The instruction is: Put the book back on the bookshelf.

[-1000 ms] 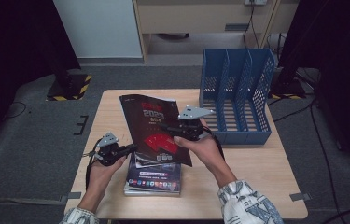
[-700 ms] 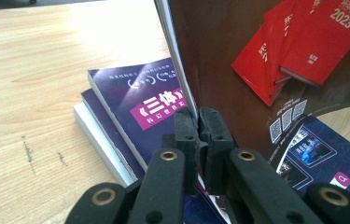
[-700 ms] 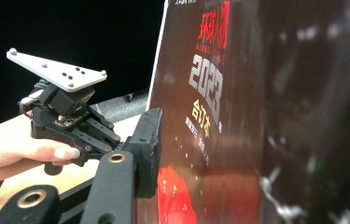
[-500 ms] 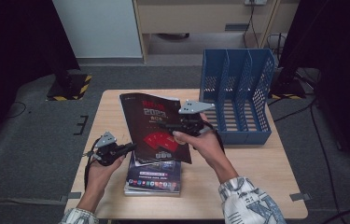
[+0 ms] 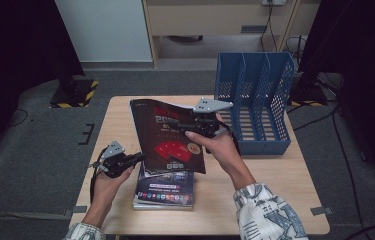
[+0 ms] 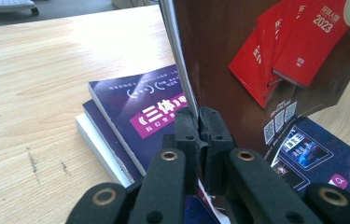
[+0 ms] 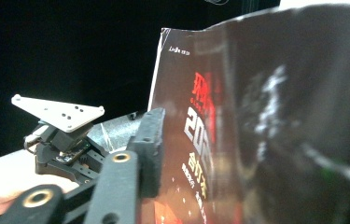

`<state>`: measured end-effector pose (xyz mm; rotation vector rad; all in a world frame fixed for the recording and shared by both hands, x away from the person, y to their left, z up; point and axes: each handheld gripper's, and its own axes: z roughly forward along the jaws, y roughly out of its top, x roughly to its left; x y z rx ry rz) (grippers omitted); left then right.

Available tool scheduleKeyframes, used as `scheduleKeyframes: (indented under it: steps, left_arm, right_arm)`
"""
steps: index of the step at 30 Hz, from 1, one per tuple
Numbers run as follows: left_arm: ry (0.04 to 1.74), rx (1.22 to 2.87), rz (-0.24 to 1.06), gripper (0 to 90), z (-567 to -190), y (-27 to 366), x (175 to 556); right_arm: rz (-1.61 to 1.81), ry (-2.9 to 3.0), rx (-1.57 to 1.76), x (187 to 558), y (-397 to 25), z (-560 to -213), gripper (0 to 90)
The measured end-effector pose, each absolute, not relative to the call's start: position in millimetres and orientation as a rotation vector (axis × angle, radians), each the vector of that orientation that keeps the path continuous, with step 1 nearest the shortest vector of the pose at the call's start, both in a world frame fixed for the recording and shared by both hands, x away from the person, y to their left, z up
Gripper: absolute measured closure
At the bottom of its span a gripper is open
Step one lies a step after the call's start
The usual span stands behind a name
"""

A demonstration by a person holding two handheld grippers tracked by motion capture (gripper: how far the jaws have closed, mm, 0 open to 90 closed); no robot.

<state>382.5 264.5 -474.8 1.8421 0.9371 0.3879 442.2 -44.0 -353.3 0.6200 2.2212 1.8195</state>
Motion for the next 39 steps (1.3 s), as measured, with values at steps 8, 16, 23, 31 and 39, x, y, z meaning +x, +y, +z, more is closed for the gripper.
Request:
scheduleKeyframes:
  steps: [8,16,23,31,39]
  left_arm:
    - [0.931,1.828,0.407,87.1,-472,267,381]
    - [0.917,1.826,0.413,87.1,-471,267,381]
    - [0.9,1.824,0.421,87.2,-469,267,380]
    - [0.897,1.824,0.434,86.9,-469,266,379]
    - [0.945,1.771,0.475,70.8,-474,270,382]
  right_arm:
    - [1.839,2.233,0.602,442,-45,-350,64.5]
    - [1.859,2.205,0.588,442,-45,-343,69.2]
    - [1.848,2.212,0.602,443,-45,-342,74.4]
    - [1.802,2.2,0.624,443,-46,-341,85.8]
    - [1.768,2.161,0.606,438,-44,-340,86.8]
